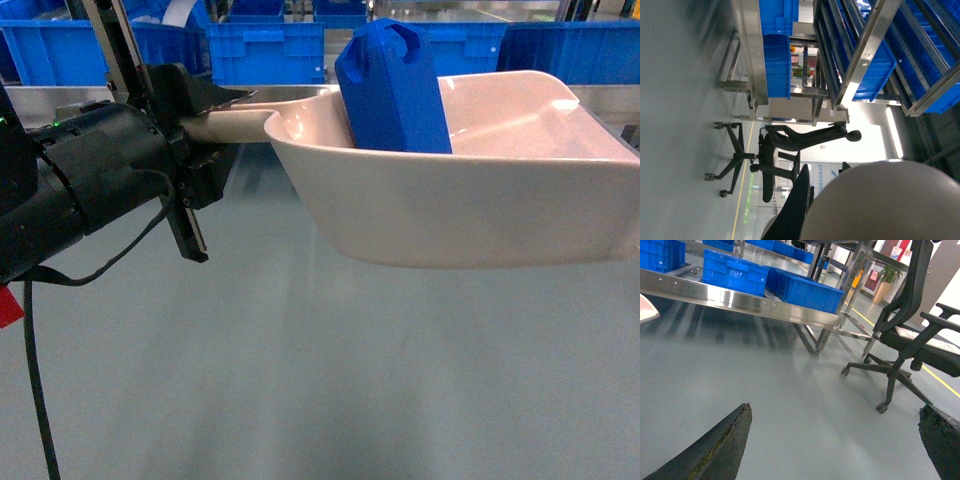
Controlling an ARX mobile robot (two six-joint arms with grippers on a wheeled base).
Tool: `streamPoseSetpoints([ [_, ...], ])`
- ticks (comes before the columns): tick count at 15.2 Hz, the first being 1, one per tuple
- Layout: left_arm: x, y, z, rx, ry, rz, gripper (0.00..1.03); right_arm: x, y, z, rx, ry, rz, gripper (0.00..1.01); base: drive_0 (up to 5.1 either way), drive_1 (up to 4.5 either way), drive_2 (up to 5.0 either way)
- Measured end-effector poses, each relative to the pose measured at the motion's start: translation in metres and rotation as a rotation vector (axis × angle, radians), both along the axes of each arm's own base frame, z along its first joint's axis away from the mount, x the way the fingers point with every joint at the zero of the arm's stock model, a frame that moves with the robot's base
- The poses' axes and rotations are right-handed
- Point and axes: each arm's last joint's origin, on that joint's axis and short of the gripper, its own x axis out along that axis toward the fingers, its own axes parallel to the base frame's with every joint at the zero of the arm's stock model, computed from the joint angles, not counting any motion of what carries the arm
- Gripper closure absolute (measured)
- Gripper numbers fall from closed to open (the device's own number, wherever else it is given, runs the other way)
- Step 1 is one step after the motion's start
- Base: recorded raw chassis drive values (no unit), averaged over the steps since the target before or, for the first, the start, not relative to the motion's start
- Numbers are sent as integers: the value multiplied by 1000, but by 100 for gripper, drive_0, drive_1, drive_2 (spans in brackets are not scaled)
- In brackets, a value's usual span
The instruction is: Place part in tray to right shelf
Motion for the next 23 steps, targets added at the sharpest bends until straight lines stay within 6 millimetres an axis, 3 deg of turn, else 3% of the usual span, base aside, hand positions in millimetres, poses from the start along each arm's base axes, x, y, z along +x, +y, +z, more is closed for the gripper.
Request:
streamPoseSetpoints([
  [10,0,1,0,0,1,2,90,0,0,0,0,-1,0,3,186,269,-475],
  [23,0,1,0,0,1,3,90,0,0,0,-1,3,0,3,40,462,-381],
])
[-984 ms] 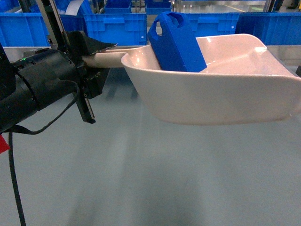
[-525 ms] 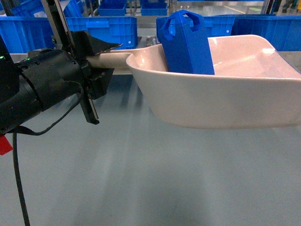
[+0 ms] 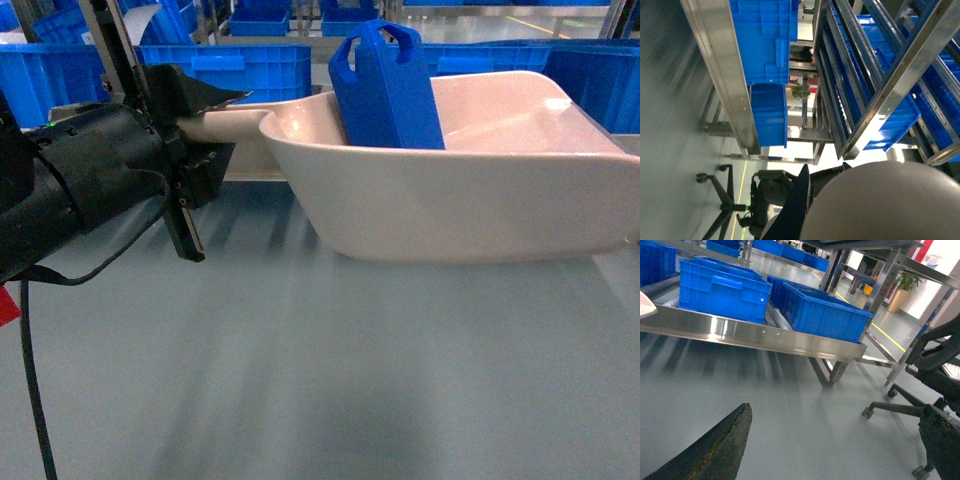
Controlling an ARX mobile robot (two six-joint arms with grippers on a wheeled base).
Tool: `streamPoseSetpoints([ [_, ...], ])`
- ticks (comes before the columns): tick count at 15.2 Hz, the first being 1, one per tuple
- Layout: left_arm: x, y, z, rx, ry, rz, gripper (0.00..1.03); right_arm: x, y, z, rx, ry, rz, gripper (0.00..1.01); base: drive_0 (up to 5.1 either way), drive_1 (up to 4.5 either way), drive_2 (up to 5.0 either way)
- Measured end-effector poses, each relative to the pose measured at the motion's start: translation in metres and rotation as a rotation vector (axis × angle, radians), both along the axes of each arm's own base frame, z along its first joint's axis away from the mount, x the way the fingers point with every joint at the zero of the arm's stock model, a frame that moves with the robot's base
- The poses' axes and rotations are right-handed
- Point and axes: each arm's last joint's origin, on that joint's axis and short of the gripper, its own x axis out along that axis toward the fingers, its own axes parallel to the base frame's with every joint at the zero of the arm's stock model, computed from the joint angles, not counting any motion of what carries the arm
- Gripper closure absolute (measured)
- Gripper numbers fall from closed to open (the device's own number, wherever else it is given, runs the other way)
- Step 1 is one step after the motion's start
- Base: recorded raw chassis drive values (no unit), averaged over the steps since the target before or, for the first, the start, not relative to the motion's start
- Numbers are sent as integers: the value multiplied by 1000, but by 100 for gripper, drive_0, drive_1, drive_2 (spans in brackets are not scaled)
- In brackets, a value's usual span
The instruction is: Place part in tray to right shelf
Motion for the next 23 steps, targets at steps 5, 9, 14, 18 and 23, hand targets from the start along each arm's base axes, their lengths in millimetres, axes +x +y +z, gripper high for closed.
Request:
streamPoseSetpoints([
  [5,0,-1,0,0,0,-4,90,0,0,0,0,-2,0,3,-12,420,-444],
  [9,0,-1,0,0,3,-3,90,0,0,0,0,-2,0,3,16,444,-412],
  [14,0,-1,1,-2,-4,-4,90,0,0,0,1,-3,0,3,-57,436,-382],
  [18,0,-1,0,1,2,-5,90,0,0,0,1,-3,0,3,-77,427,-356],
  [23,-1,-5,0,1,0,-22,91,0,0,0,1,-3,-1,3,-354,477,-132],
])
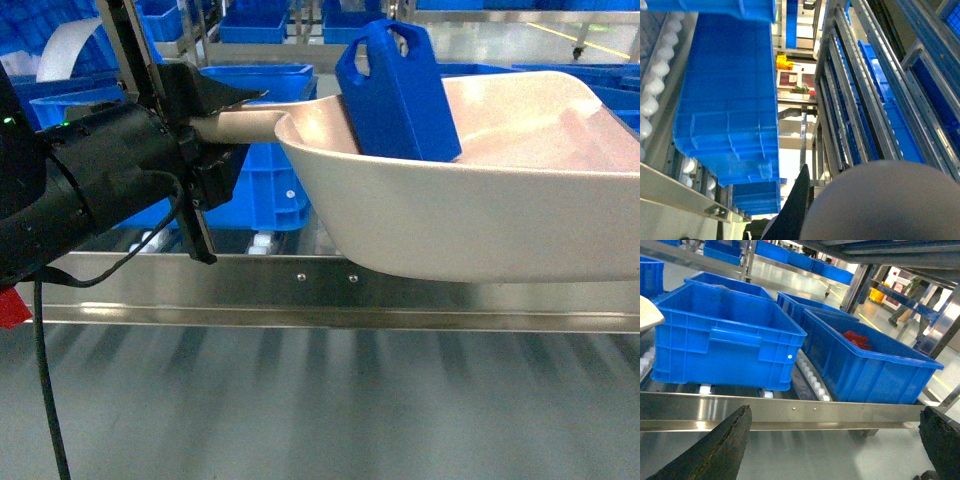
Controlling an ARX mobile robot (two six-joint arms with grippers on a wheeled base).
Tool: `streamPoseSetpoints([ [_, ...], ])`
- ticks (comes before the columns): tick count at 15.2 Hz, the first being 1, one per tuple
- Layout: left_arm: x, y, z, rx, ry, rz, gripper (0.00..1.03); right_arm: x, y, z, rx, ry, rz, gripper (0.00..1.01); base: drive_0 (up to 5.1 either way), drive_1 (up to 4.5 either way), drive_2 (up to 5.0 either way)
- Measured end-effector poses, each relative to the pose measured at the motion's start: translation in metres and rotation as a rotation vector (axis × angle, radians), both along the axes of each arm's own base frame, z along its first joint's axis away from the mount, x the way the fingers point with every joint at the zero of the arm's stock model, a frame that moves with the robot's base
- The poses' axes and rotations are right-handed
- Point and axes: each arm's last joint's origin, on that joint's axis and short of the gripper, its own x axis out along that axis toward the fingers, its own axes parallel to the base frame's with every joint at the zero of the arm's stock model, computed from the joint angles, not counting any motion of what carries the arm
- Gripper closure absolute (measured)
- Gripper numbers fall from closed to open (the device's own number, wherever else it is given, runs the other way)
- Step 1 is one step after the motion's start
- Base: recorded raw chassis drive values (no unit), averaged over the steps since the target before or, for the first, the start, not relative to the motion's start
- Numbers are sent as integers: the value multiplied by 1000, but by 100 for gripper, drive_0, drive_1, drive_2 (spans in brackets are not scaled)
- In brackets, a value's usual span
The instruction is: Place part in tray to right shelf
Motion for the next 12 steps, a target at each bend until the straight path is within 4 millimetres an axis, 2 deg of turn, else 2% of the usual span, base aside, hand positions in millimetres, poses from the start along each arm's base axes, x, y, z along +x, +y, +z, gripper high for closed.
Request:
streamPoseSetpoints([
  [3,3,9,0,-1,1,45,91,0,0,-1,-1,6,1,3,0,0,0],
  [12,2,4,0,-1,-1,20,91,0,0,0,0,1,1,3,0,0,0],
])
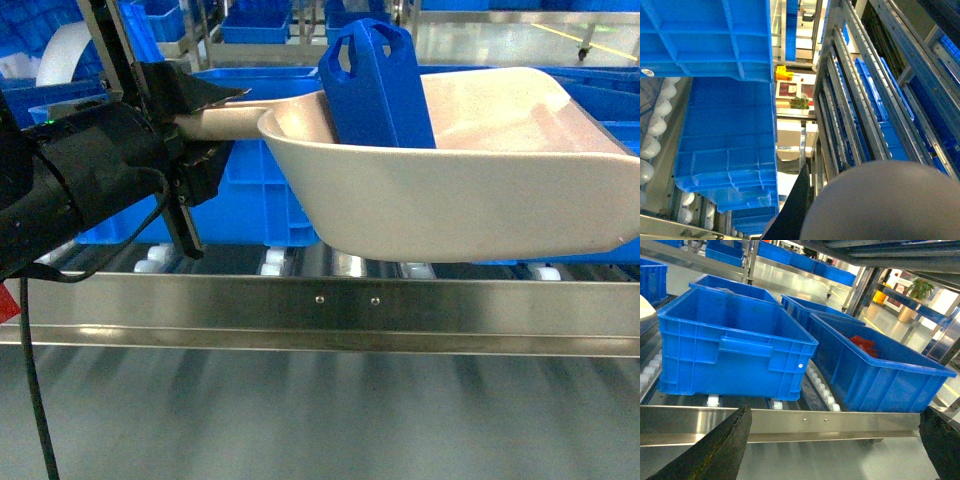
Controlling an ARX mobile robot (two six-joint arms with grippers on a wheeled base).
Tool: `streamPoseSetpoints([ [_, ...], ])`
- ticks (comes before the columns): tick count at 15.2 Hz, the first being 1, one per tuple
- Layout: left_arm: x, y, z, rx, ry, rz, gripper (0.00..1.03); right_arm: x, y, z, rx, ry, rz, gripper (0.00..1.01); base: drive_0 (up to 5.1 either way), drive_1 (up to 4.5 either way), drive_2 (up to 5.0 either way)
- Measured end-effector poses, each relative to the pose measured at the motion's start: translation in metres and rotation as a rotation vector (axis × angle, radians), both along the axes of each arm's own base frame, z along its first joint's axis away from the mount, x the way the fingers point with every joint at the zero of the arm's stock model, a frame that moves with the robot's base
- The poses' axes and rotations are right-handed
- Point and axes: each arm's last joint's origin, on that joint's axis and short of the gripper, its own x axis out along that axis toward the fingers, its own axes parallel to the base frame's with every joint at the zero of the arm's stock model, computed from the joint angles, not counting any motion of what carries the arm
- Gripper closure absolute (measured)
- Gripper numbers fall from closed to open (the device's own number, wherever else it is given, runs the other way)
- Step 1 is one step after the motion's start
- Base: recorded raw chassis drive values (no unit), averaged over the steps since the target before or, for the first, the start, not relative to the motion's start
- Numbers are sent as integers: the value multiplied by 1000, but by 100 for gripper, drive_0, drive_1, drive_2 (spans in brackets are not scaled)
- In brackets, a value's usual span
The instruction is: Place part in tray to right shelf
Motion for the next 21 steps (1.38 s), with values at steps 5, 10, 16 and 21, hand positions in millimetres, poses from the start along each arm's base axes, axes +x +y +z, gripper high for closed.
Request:
streamPoseSetpoints([
  [5,0,0,0,0,0,0,91,0,0,0,0,0,0,3,0,0,0],
  [10,0,0,0,0,0,0,91,0,0,0,0,0,0,3,0,0,0],
  [16,0,0,0,0,0,0,91,0,0,0,0,0,0,3,0,0,0],
  [21,0,0,0,0,0,0,91,0,0,0,0,0,0,3,0,0,0],
])
